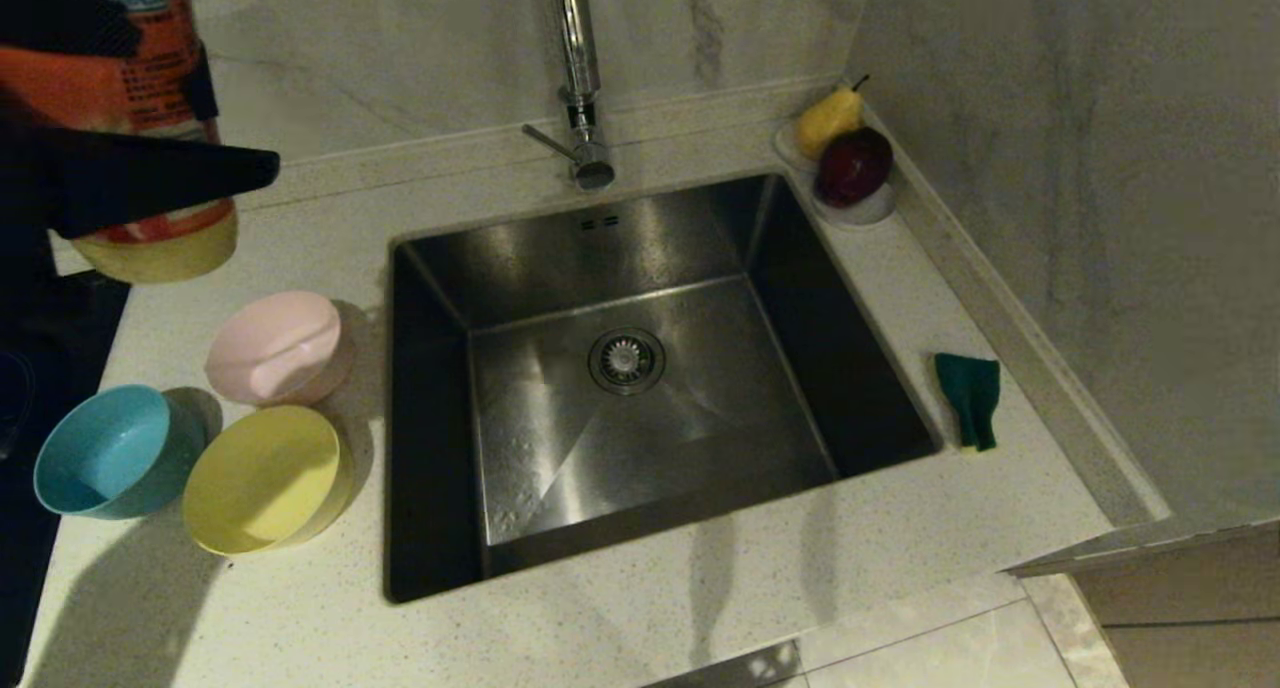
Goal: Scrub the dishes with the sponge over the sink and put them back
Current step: Squeeze it onto the sponge
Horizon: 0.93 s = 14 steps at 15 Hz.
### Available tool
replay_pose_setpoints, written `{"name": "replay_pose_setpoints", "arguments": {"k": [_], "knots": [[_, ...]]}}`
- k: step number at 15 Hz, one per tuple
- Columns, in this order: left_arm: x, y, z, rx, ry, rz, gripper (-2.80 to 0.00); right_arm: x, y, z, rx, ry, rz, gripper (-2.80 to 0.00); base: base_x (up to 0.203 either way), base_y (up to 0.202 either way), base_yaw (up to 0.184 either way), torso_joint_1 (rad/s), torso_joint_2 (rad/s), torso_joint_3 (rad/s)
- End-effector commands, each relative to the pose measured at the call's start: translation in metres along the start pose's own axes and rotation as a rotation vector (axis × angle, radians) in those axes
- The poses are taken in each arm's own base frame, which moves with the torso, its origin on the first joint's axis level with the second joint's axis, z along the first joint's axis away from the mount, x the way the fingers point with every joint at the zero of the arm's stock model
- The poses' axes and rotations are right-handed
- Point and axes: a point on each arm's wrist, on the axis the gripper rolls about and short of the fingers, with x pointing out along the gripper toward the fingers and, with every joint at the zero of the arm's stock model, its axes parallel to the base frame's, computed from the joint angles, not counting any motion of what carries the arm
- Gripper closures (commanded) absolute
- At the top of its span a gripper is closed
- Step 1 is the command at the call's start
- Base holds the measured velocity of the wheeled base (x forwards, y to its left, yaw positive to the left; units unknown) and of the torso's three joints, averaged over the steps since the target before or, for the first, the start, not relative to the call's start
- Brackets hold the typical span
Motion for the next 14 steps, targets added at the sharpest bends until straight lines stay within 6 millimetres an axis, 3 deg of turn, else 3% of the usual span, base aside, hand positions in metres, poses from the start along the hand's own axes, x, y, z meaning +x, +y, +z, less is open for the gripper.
{"name": "replay_pose_setpoints", "arguments": {"k": [1,7,14], "knots": [[0.023,-0.015,0.001,0.129,0.019,-0.082,0.00,0.000,0.000,0.000,0.000,0.001,0.000,0.00,0.000,0.000,0.000,0.000,0.00,0.000],[0.059,-0.050,0.023,0.205,0.008,-0.163,0.00,0.000,0.000,0.000,0.000,0.001,0.000,0.00,0.000,0.000,0.000,0.000,0.00,0.000],[0.099,-0.101,0.026,0.291,0.066,-0.242,0.00,0.000,0.000,0.000,0.000,0.001,0.000,0.00,0.000,0.000,0.000,0.000,0.00,0.000]]}}
